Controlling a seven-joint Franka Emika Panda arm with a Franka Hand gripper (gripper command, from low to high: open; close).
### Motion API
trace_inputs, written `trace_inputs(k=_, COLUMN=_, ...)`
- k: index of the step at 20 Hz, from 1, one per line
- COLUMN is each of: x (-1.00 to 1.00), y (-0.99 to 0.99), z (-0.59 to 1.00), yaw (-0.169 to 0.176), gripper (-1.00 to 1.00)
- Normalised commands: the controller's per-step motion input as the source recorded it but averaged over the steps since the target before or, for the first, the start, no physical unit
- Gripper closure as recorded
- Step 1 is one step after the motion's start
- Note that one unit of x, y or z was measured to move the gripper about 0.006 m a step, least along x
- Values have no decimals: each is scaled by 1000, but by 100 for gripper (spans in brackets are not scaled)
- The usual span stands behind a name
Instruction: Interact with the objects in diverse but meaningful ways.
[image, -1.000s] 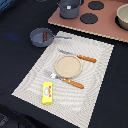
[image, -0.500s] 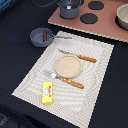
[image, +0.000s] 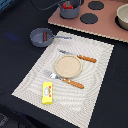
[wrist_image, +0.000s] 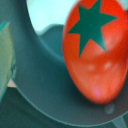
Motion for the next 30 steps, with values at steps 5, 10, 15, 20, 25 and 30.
trace_inputs(k=5, x=-466, y=304, z=977, yaw=0, gripper=-100)
trace_inputs(k=10, x=-275, y=210, z=657, yaw=4, gripper=-100)
trace_inputs(k=15, x=463, y=55, z=485, yaw=-13, gripper=-100)
trace_inputs(k=20, x=906, y=-10, z=94, yaw=0, gripper=-100)
trace_inputs(k=25, x=988, y=-61, z=-11, yaw=0, gripper=-100)
trace_inputs(k=30, x=809, y=-185, z=-5, yaw=10, gripper=-100)
